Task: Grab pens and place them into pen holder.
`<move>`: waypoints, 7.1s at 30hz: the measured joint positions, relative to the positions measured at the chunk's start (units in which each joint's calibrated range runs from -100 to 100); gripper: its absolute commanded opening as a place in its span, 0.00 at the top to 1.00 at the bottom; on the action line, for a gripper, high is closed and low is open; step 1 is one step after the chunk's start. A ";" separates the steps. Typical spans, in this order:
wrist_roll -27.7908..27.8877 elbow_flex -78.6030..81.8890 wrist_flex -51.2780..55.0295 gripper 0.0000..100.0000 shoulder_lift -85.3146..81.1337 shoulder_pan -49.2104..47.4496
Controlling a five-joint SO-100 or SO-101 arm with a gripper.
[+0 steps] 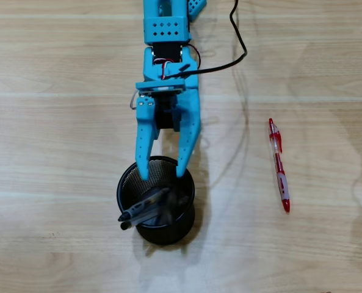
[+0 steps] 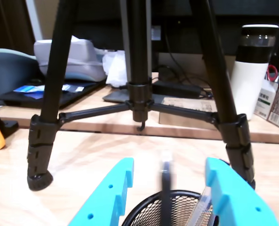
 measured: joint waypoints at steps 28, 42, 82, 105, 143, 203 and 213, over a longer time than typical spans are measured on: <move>0.10 -2.84 39.27 0.98 -13.91 -19.03; -2.34 -41.54 84.34 0.98 0.34 -25.98; -8.94 -42.61 89.97 0.78 19.59 -28.51; -9.14 -49.53 89.10 0.98 26.46 -27.97; 0.00 -22.19 85.99 0.98 -26.72 -1.08; 0.16 -3.02 -7.70 0.93 5.43 1.89; 3.53 27.43 -12.28 0.98 -20.70 1.89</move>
